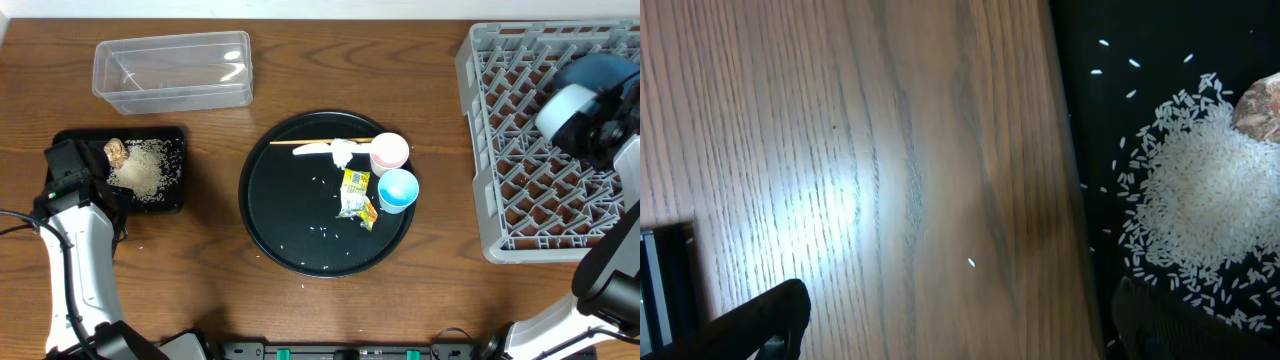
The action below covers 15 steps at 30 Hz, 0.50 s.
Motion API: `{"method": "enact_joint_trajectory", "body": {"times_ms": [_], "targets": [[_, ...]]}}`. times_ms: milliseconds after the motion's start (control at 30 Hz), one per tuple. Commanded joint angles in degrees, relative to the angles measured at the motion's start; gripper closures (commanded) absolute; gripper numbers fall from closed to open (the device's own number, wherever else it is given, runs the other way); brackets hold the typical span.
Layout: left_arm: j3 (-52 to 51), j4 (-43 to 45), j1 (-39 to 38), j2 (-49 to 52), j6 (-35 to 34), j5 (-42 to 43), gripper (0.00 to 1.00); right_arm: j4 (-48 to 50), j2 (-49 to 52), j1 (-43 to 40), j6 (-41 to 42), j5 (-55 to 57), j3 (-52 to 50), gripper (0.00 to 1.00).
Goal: Sort waste into correct bins and load items into the dishwasher rack
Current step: 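Open the right gripper and lift it off the bowl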
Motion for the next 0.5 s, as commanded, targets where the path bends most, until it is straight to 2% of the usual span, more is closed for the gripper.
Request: {"method": "enact_joint_trajectory", "body": {"times_ms": [0,467], "targets": [[0.6,-0.3,0.3,0.2,-0.5,-0.9,0.02,-2.2,0.6,0.2,3.2,6.1,-0.2,0.99],[0.6,-0.3,0.3,0.2,-0.5,-0.9,0.02,-7.7,-4.9,-1.7,7.7,8.2,-0.2,0.99]]}}
